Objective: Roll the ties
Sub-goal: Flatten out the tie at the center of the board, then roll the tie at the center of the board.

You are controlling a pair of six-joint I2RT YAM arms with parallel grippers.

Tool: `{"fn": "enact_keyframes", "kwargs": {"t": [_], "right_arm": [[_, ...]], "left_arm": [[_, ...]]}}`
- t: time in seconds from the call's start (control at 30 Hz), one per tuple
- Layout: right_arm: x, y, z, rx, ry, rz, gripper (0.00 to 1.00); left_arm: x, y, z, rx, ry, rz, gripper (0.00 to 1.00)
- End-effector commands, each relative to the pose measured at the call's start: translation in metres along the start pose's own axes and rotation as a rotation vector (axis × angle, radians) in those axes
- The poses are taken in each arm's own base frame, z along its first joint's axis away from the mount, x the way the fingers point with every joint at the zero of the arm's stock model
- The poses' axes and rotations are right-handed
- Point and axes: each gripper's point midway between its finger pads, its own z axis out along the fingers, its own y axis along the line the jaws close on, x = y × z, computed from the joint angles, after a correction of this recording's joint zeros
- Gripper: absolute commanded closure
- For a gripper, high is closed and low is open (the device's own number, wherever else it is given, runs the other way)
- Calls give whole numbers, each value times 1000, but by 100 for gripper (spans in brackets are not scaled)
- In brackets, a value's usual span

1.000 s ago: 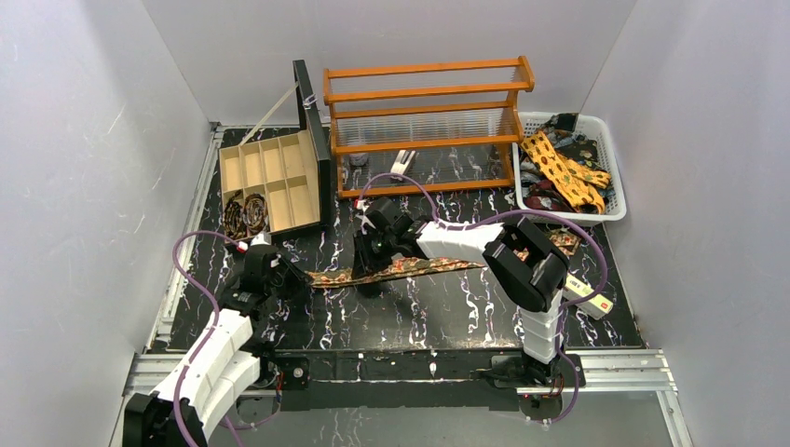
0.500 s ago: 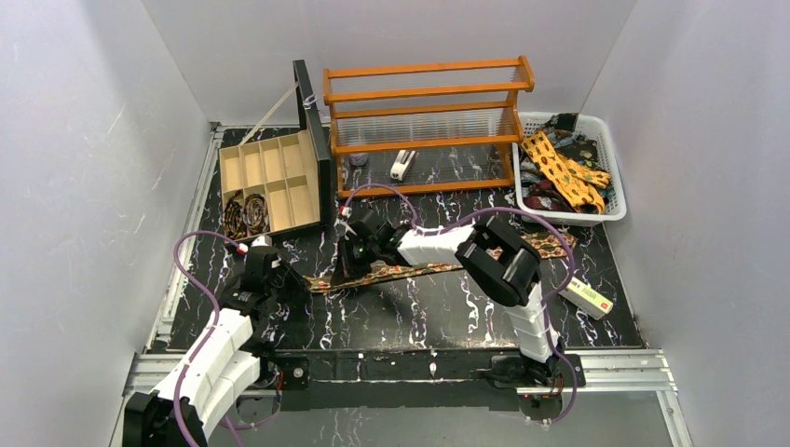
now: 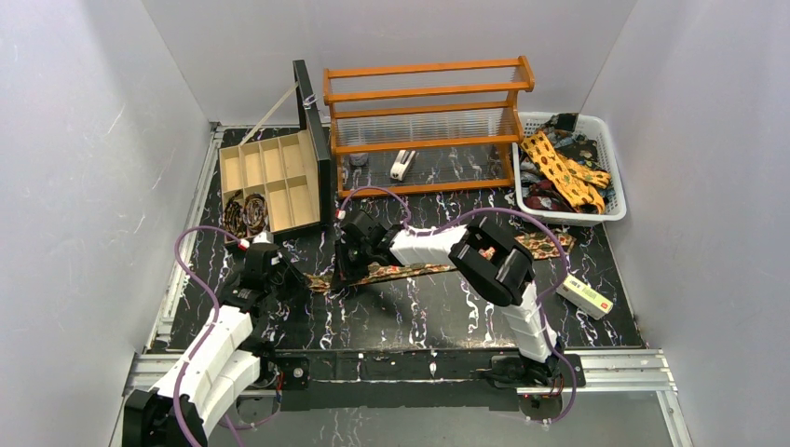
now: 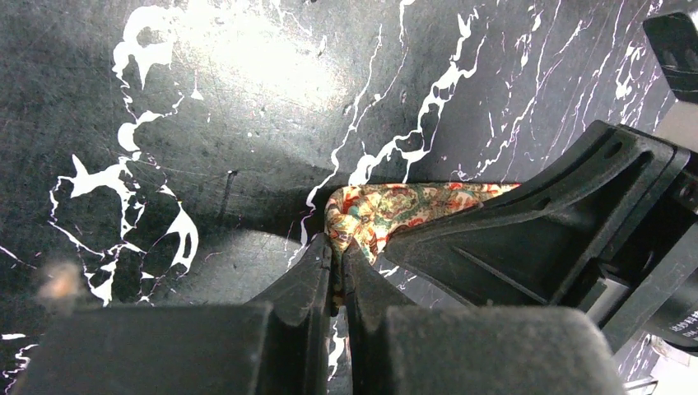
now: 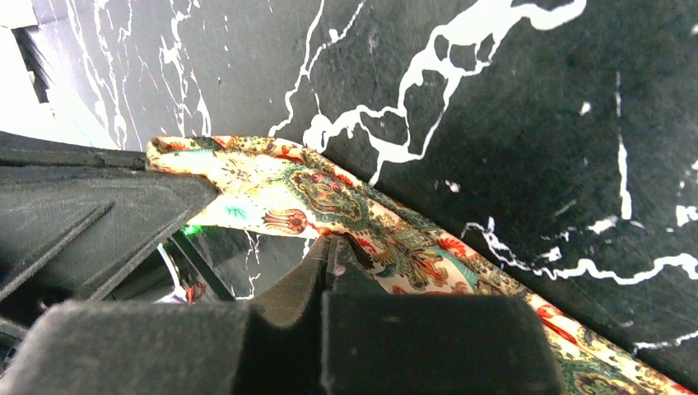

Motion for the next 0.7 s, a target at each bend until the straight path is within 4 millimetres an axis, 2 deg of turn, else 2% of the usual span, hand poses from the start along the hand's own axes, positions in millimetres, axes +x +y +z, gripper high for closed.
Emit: {"fn": "enact_keyframes", "kwargs": {"t": [0.0,0.1,0.23,0.33,0.47,0.67], "right_arm": [[-5,6,-1,14,-5,-42,99],[-15,27,-18,-38,-51,-99,99],[-27,32,-40,-16,-126,-125,99],[-30,25,-45,12,-152,-117,99],[-31,13,-41,41,-143,-96,99],[-23,4,-23,46,-87,-75,99]], "left_arm": [[-7,-4,-5,-1,-18,18,100],[-12,13,-6,-99,-53,-19,100],[-15,22,-8,-158,-66,-31,100],[-15,22,-7,-165,-63,-27,100],[-15,21,-7,-157,-57,-23,100],[-14,18,-7,-139,-53,-18,100]]}}
